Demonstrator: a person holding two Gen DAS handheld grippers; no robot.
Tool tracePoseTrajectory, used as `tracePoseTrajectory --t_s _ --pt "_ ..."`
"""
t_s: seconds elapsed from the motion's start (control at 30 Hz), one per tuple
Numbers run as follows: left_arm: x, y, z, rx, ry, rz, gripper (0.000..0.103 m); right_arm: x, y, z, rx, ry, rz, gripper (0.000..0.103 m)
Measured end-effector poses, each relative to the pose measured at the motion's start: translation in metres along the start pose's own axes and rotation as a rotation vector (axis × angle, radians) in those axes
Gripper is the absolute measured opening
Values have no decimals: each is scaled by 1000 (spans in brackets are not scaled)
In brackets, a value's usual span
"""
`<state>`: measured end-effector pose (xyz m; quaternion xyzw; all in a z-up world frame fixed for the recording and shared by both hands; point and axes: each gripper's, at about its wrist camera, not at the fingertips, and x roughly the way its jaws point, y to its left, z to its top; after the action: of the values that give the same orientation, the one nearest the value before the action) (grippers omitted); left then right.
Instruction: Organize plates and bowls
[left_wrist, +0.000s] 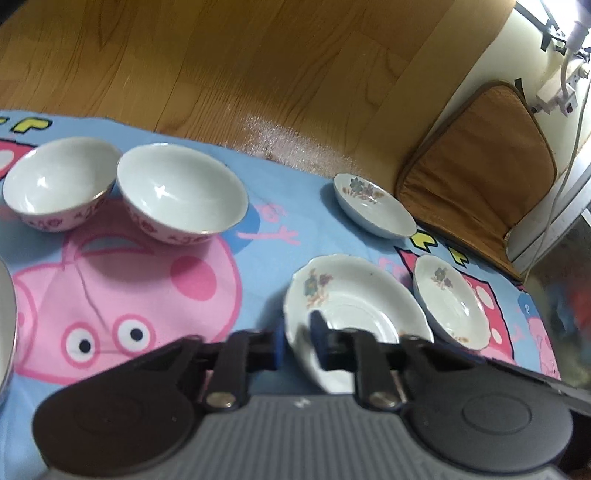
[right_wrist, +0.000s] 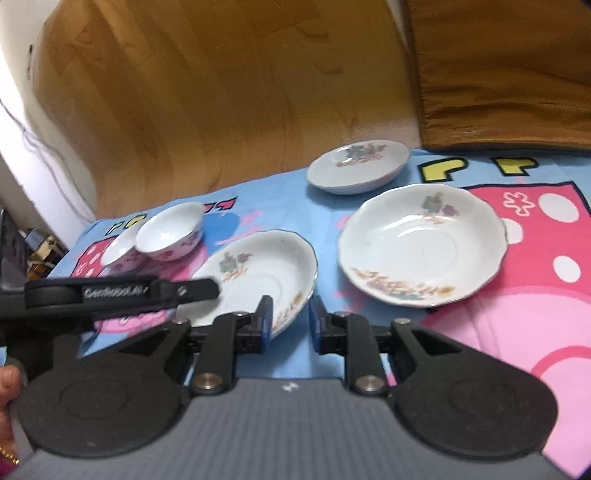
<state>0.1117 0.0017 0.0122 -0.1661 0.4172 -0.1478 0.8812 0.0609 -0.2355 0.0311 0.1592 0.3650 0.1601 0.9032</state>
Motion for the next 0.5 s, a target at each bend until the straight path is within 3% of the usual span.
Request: tracePoseTrajectory --t_s 0.1,0.2,0.5 --pt "-3 5 -3 -25 0 -22 11 7 -7 -1 37 -2 17 28" --pt "-12 -2 -10 6 -8 7 11 9 -5 -5 57 1 8 22" --pt "-54 -28 -60 103 -19 30 12 -36 10 -51 -2 -27 -30 20"
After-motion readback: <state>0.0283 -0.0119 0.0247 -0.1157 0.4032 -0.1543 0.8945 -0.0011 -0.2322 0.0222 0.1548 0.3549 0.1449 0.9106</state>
